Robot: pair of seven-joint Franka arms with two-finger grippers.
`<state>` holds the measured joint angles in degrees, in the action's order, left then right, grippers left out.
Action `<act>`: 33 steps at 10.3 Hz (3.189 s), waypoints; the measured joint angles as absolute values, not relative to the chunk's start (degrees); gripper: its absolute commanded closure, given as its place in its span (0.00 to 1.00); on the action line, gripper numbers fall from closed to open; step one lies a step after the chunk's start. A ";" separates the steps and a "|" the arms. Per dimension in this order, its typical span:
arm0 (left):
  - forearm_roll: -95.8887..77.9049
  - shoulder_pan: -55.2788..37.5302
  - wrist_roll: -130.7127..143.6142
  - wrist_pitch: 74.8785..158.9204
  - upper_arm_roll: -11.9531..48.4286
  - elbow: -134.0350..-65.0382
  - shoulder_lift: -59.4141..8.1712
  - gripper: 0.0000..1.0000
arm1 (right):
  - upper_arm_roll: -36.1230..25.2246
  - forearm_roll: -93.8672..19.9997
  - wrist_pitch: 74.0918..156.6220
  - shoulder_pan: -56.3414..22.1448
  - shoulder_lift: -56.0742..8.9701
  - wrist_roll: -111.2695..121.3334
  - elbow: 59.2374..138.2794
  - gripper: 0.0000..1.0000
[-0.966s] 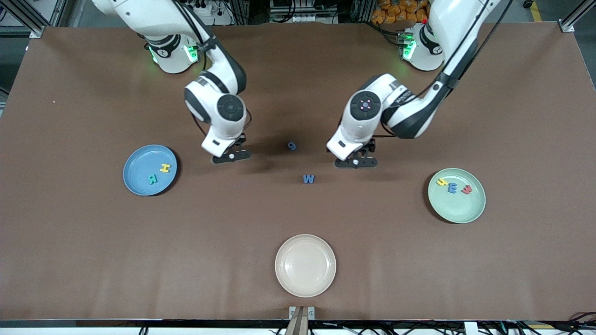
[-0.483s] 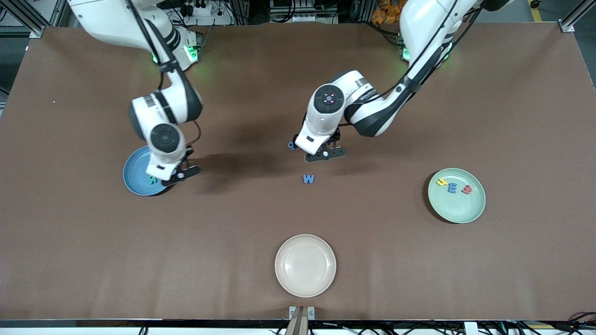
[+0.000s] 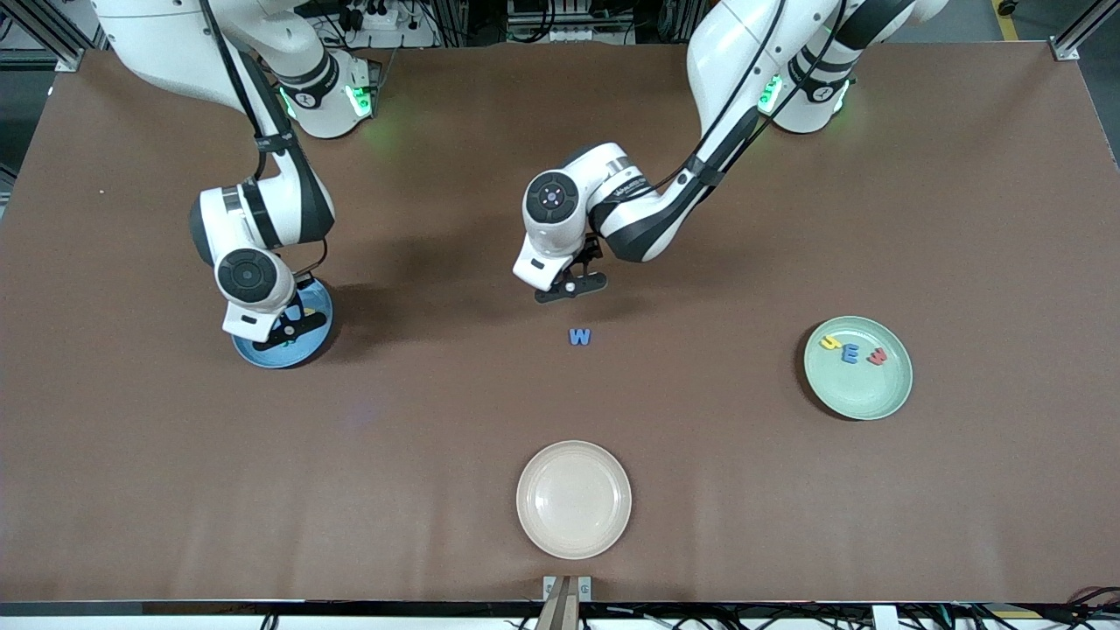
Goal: Sort uppercase to blue plate, lowercase to green plate
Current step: 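Place the Q on blue plate with the right gripper while the left gripper withdraws, then grasp the blue 6 with the left gripper while the right gripper moves toward W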
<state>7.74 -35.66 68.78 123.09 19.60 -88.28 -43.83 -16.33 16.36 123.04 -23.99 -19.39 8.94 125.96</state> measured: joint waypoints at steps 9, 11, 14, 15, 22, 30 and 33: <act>7.74 -38.39 67.88 122.81 18.44 -84.40 -47.68 0.14 | -13.92 4.46 122.77 -26.13 -16.39 -5.55 123.46 0.00; 7.74 -38.74 67.88 122.81 18.42 -84.26 -47.94 0.22 | -12.52 4.33 122.73 -26.55 -14.51 -7.49 123.17 0.00; 7.74 -39.55 67.88 122.81 18.41 -84.14 -48.24 0.27 | -8.45 3.34 122.49 -26.55 -13.25 -16.89 119.64 0.00; 7.74 -39.58 67.88 122.81 18.40 -84.12 -48.24 0.32 | -6.51 3.34 122.46 -26.75 -13.25 -20.25 117.56 0.00; 7.74 -39.60 67.32 122.87 18.23 -84.07 -48.33 0.40 | 2.89 3.27 128.92 -27.36 -15.21 -30.08 113.93 0.00; 8.05 -39.96 66.25 124.57 18.09 -83.99 -49.61 0.47 | 3.80 3.30 129.13 -27.35 -16.75 -30.08 113.88 0.00; 8.16 -39.97 65.73 124.62 17.92 -83.88 -49.60 0.50 | 3.81 3.31 129.13 -27.35 -16.81 -30.07 113.87 0.00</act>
<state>8.16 -39.97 65.73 124.62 17.92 -83.88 -49.60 3.81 3.31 129.13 -27.35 -16.81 -30.07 113.87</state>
